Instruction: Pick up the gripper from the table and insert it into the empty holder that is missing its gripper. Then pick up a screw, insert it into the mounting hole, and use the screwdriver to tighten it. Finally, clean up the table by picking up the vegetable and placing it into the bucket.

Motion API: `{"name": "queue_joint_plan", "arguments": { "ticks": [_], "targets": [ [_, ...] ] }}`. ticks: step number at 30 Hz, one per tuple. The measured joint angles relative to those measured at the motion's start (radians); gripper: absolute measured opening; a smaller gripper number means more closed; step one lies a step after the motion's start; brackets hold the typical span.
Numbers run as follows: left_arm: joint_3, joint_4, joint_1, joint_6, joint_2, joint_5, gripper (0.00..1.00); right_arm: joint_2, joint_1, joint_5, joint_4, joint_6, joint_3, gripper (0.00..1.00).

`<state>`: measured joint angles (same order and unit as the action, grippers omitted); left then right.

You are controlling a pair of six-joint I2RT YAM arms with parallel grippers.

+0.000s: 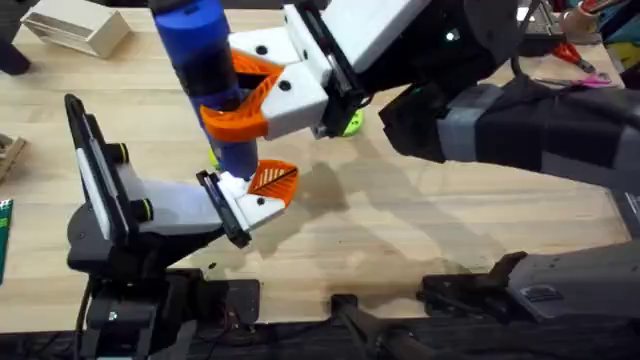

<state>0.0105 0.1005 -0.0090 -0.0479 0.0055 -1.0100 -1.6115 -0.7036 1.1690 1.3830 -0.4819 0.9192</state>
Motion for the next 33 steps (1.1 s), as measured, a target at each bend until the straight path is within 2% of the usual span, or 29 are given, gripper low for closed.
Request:
{"name": "queue_joint_plan", "arguments": {
  "ticks": [33],
  "targets": [
    [0.000, 0.000, 0.000, 0.000, 0.000, 0.000, 0.011, 0.000, -0.005, 0.000, -0.034, 0.031, 0.000, 0.029]
  ]
}}
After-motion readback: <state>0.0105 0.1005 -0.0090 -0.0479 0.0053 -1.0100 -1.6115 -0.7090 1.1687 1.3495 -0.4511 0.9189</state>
